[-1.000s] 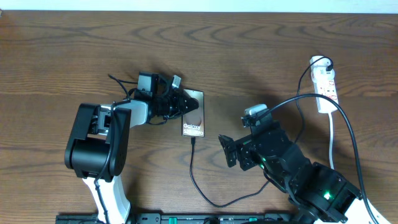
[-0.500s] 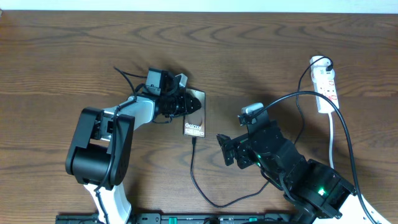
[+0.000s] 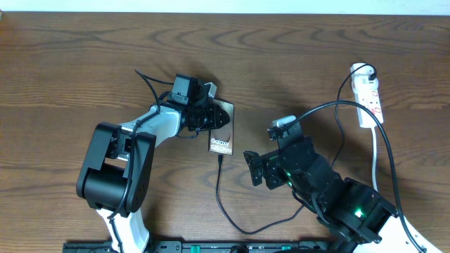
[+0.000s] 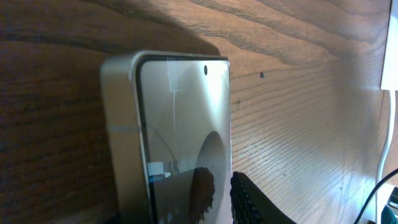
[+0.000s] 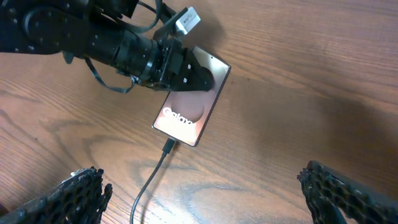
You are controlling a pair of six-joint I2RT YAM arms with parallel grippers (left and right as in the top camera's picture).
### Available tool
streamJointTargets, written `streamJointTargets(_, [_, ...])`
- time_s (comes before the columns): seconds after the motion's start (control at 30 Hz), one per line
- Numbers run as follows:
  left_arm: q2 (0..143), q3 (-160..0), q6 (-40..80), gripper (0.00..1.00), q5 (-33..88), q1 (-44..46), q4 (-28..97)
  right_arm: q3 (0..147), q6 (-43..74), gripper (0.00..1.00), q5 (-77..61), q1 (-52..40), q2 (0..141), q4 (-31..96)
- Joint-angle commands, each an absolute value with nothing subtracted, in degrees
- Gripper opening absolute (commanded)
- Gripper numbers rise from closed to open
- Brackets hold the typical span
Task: Plug charger to phone and switch on socket
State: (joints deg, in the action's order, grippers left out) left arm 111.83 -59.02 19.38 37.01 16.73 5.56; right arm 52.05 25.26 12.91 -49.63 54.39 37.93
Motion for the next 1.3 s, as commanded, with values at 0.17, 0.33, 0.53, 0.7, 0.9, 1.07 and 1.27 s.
streamJointTargets(0.17, [115.74, -58.35, 18.02, 0.38, 27.51, 17.23, 11.14, 52.82, 28.34, 0.99, 13.39, -49.32, 57.98, 37.93])
streamJointTargets(0.33, [115.74, -58.94, 18.26, 0.38, 26.26, 17.23, 12.84, 52.82, 30.22, 0.99, 13.37, -49.32, 59.16, 37.98])
streamJointTargets(0.53, [115.72, -60.73, 18.24, 0.41, 25.43, 17.23, 16.34, 52.82, 30.22, 0.99, 13.37, -49.32, 59.16, 38.2])
streamJointTargets(0.7, [115.72, -61.58, 18.22, 0.43, 24.77, 17.23, 18.2, 52.82, 30.24, 0.99, 13.32, -49.32, 59.16, 38.39])
streamJointTargets(0.9, [115.72, -62.3, 18.24, 0.45, 24.75, 17.23, 19.53, 52.82, 30.24, 0.99, 12.95, -49.32, 59.16, 38.65])
streamJointTargets(1.07, [115.72, -63.64, 18.22, 0.46, 23.46, 17.23, 22.5, 52.82, 30.24, 0.99, 12.95, -49.32, 59.16, 38.65])
streamJointTargets(1.27, [115.72, -65.25, 17.78, 0.46, 22.33, 17.23, 26.06, 52.8, 30.22, 0.99, 12.95, -49.32, 59.16, 38.85])
